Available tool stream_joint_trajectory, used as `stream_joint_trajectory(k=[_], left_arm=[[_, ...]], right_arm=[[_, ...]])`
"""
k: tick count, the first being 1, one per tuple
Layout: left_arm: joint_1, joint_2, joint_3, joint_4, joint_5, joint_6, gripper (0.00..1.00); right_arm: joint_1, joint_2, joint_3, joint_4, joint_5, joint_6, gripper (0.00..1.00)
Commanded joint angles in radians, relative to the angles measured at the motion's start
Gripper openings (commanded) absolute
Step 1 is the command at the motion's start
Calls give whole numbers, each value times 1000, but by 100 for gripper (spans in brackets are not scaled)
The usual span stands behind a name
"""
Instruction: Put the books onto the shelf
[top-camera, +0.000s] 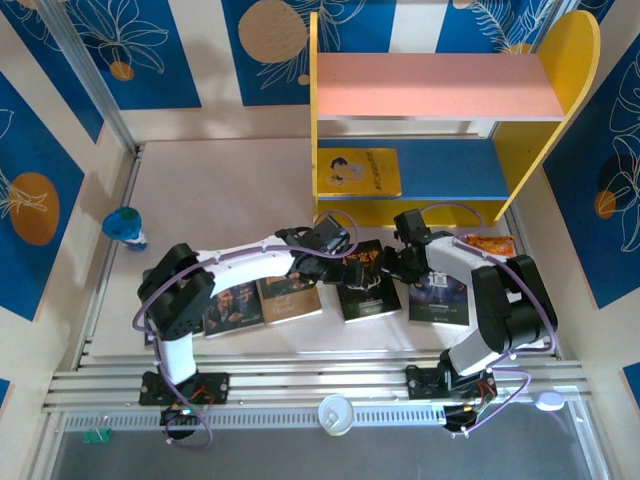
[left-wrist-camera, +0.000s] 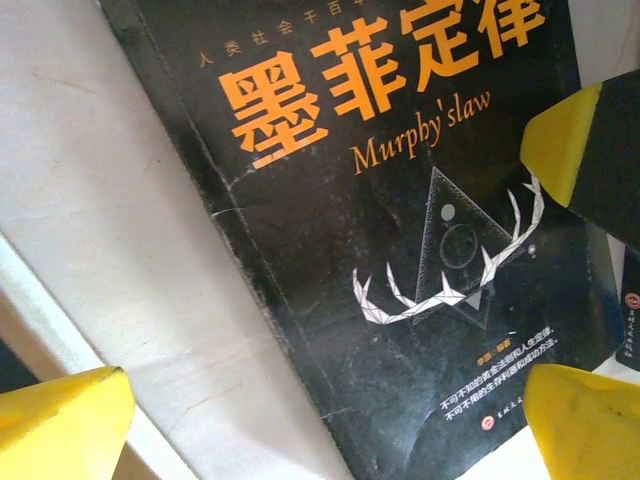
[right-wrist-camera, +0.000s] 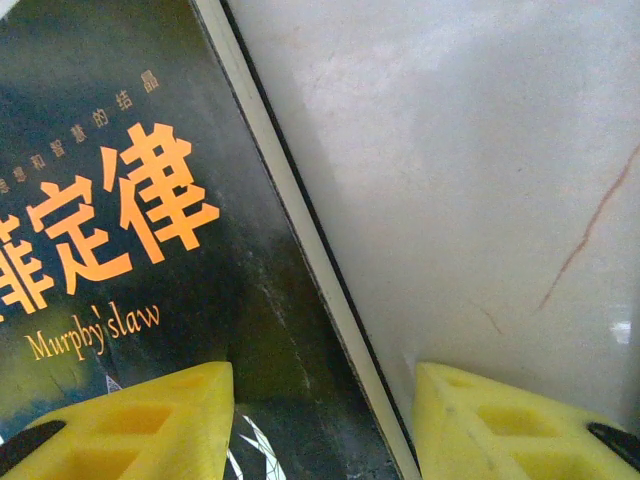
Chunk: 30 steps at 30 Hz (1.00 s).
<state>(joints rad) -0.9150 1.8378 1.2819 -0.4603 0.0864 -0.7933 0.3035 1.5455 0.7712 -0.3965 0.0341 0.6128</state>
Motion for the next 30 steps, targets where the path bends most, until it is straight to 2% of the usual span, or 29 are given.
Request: stream_joint_trajectory(k=[1,7,14,18,22,26,30], left_arm=[[-5,36,21,53,50,-31,100],[-7,103,80,51,38,-46,100],[-7,177,141,-41,-43,-64,100],[-9,215,163,-39,-24,-78,100],[-9,243,169,9,34,-99,100],[-5,227,120,257,208,-101,100],[-4,214,175,320,291,-62,100]], right_arm=[[26,68,-39,120,-134,13,49],[26,75,-32,124,-144,12,48],[28,77,-31,129,-155,12,48],[28,82,-33,139,-167,11,48],[31,81,-42,151,-185,19,47],[47,77,-54,174,-209,33,46],[67,82,-56,176,-209,39,45]])
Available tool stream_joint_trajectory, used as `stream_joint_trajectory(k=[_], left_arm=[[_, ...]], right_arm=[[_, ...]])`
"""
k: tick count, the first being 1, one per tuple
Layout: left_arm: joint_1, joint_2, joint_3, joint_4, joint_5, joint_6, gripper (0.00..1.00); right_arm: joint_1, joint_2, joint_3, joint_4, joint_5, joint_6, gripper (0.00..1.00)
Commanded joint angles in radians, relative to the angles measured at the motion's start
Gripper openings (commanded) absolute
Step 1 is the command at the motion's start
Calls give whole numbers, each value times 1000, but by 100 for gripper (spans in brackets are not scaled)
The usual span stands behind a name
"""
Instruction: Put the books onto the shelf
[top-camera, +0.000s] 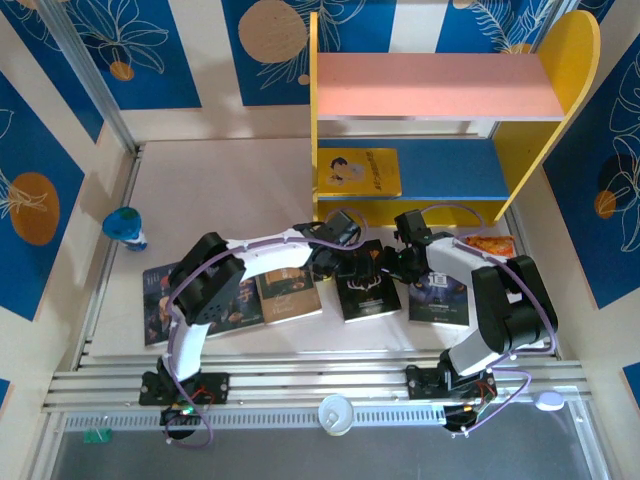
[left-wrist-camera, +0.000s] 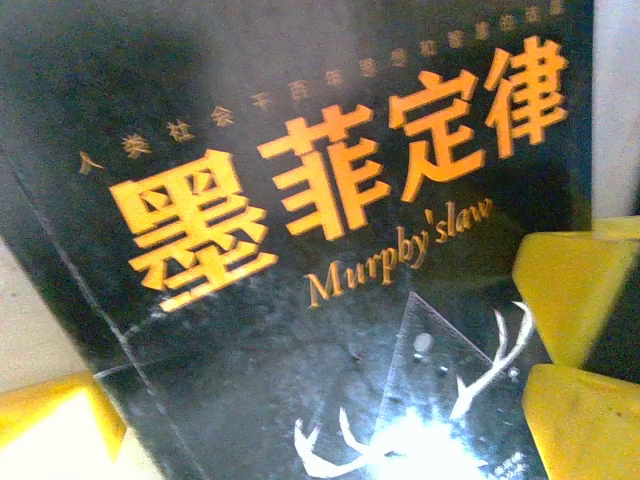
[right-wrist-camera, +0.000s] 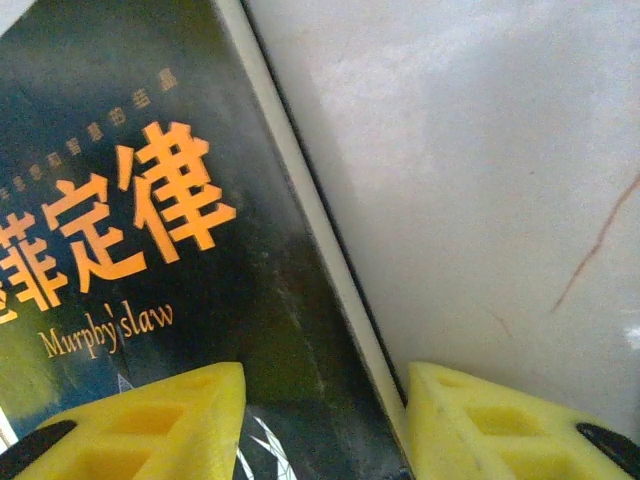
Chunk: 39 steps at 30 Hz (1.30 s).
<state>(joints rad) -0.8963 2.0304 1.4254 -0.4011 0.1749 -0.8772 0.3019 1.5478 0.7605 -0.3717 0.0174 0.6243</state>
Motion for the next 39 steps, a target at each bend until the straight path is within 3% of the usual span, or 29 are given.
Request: stream_joint_trajectory(k=[1,7,12,30,39], left_arm=[[-23,12,38,264,214,28,100],[-22,-85,1,307,245,30,100],[-22,-151,-90,434,271,-31,99],[-24,-178,-196,644,312,-91,83],[-34,-226,-175,469,241,-50,81]], right_arm=[[73,79,-45,151,-192,30,45],[91,80,-49,181,-213,50,45],[91,93,-32,190,-231,50,43],[92,113,-39,278,-309,81,39],[92,98,-46,290,-320,87,38]])
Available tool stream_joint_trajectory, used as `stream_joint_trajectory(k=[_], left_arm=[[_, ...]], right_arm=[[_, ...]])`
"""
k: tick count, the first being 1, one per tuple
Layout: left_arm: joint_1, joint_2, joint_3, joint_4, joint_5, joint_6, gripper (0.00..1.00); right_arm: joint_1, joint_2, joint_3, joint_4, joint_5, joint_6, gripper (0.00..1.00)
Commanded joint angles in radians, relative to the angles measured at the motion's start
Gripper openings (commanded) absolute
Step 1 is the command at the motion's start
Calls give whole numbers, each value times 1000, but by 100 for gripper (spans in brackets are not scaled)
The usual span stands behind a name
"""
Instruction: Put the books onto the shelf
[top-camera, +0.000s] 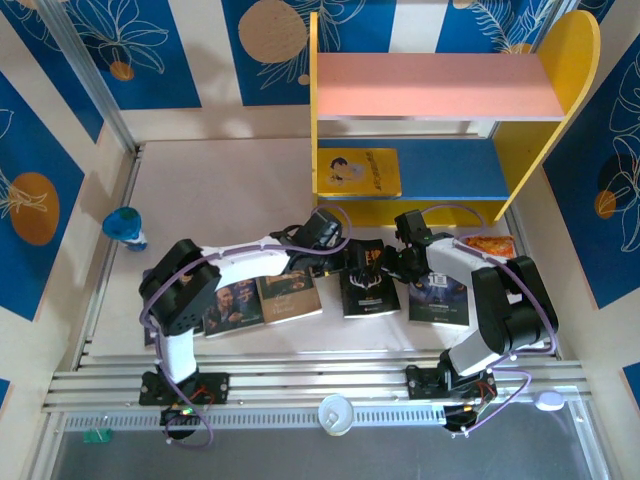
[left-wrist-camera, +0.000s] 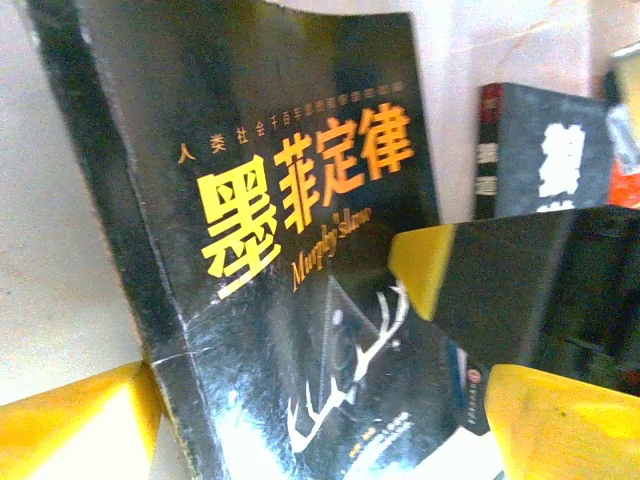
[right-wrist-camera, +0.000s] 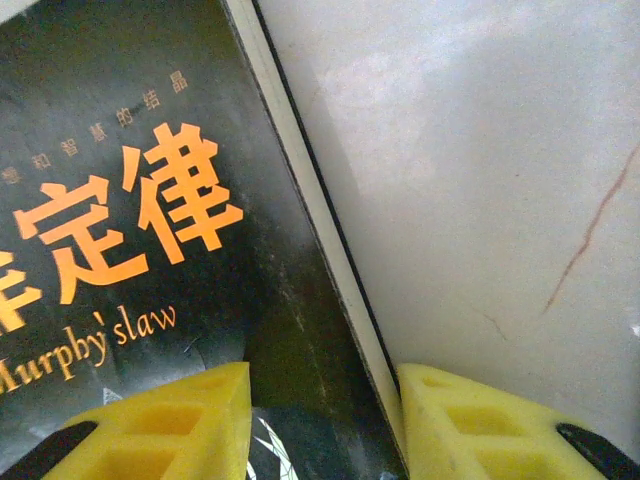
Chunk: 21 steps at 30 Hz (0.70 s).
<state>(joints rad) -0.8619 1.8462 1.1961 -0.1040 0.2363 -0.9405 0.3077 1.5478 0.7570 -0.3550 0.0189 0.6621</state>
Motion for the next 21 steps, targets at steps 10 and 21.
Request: stream_joint_trajectory(k=[10,21], left_arm=[[-79,-42,67,46,87,58,77],[-78,-30,154,-228,-142,204,57]], right_arm=[[87,78,-50,266,-320,50,38],[84,56,-56,249,-293,42,52]])
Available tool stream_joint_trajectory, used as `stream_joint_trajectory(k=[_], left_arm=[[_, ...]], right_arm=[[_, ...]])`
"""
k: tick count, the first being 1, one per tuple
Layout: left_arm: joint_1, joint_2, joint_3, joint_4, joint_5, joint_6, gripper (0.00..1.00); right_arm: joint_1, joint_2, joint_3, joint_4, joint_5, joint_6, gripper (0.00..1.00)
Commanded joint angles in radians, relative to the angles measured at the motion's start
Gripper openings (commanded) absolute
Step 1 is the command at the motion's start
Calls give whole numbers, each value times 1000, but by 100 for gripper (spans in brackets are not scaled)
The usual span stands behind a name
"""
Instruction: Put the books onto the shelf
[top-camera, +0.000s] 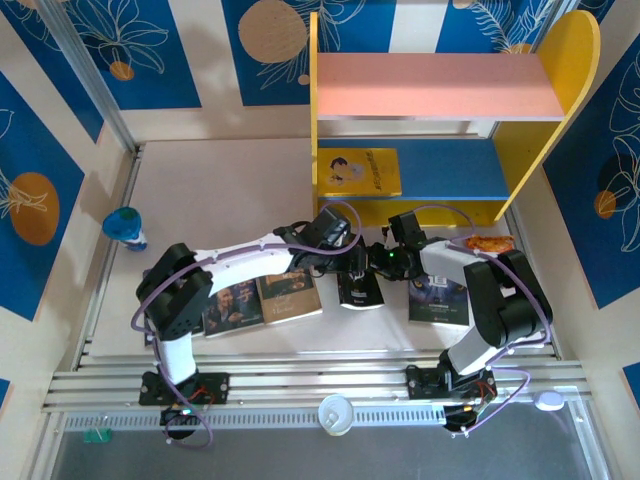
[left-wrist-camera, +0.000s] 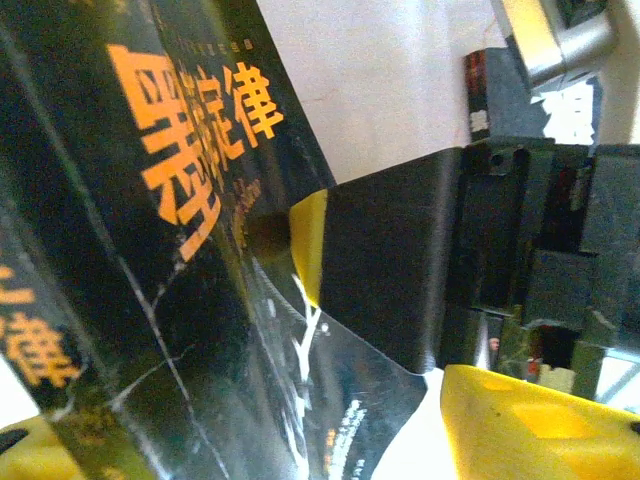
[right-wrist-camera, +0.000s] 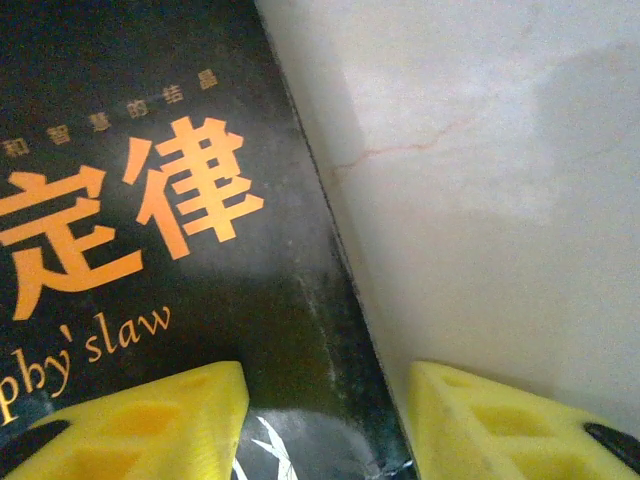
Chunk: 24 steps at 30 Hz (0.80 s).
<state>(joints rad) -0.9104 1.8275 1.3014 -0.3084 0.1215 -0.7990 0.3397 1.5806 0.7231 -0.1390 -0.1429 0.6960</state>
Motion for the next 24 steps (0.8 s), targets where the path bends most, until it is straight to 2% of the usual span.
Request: stream_joint_trajectory(k=[1,14,17,21,24], left_arm=[[-29,-8,50,-24,-33,64,55],[-28,6,57,-53,-96,86,32],[-27,4,53,-52,-107,95,23],[-28,6,40,-23,-112,84,2],[-28,-4,24,1,-119,68,0]], right_arm=[[50,20,-22,29,-130,5,52],[11,-53,-31,-30,-101,-27,60],[-1,-72,-32,-41,-99,-35,63],[-4,-101,-18,-58,-100,-52,65],[-11,-131,-1,-76,-86,-56,66]])
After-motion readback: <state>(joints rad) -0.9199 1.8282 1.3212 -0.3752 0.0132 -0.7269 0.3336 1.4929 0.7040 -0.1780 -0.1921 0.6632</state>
